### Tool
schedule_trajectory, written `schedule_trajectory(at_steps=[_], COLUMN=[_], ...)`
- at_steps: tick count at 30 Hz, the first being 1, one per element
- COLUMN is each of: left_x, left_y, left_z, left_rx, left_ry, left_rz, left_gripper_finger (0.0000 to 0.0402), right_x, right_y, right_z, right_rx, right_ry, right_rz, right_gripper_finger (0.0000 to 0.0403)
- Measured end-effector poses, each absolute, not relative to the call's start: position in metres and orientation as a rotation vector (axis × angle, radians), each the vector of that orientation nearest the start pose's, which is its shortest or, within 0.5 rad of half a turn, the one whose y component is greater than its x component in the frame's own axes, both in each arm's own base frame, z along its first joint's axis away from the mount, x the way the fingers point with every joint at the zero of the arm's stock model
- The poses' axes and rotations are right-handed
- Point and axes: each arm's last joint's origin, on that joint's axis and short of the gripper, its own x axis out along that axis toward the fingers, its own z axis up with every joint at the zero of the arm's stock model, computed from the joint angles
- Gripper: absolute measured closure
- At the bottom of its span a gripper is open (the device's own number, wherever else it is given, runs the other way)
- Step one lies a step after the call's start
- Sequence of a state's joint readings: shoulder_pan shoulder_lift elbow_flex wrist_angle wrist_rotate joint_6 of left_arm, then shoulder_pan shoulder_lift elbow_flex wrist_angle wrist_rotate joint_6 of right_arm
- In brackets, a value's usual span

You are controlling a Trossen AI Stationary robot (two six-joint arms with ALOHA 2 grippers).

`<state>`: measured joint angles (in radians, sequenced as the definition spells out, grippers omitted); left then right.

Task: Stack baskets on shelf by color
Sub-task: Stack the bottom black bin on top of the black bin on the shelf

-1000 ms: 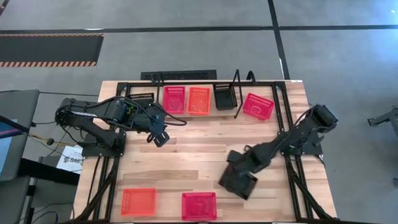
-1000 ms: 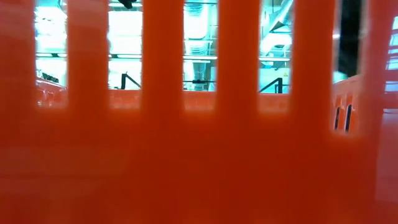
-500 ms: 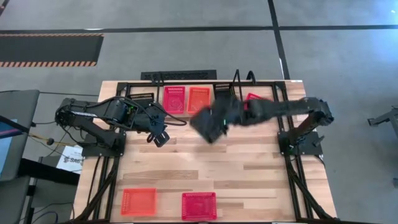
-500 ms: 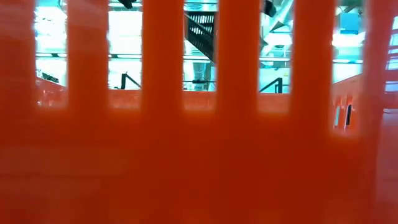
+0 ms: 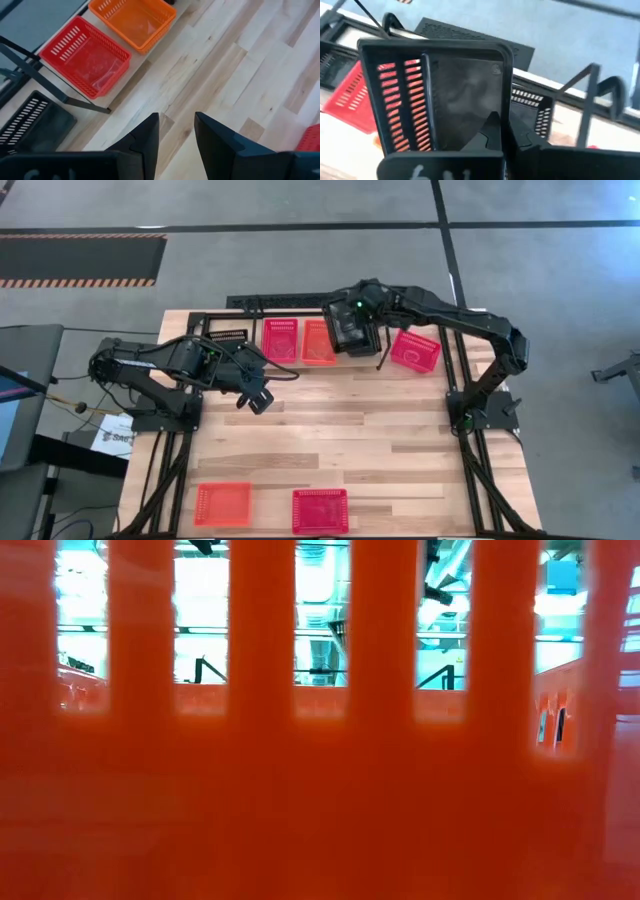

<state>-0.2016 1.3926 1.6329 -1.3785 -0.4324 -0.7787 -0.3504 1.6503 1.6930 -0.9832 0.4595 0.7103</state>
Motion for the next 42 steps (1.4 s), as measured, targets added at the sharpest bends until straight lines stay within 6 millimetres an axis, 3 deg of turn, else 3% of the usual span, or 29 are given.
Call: schedule_trajectory(at_steps=[8,22,28,36,42], left_x=[0.234,0.234,0.234,0.234,0.234], left_y=[-0.035,-0.035,-0.035,-0.034,-0.034], left_z=[0.395,0.395,0.395,0.395,0.395], left_rx=[-0.269,-0.248,-0.279,-0.316,-0.319], left_ry=[0.947,0.953,0.944,0.908,0.907], left_rz=[0.563,0.551,0.568,0.624,0.625], left_gripper_finger=[0.0288,0.0288,0.0288,0.0288,0.0288], right_x=[0.302,0.295,0.294,0.295,0.296], right_y=[-0.151,-0.167,-0.167,-0.159,-0.157], right_z=[0.335,0.335,0.332,0.302,0.294], right_rx=[0.631,0.513,0.487,0.511,0.534], right_ry=[0.74,0.806,0.817,0.879,0.864], right_rz=[-1.112,-1.097,-1.102,-1.133,-1.141], right_gripper_finger=[0.04,0.04,0.04,0.04,0.04])
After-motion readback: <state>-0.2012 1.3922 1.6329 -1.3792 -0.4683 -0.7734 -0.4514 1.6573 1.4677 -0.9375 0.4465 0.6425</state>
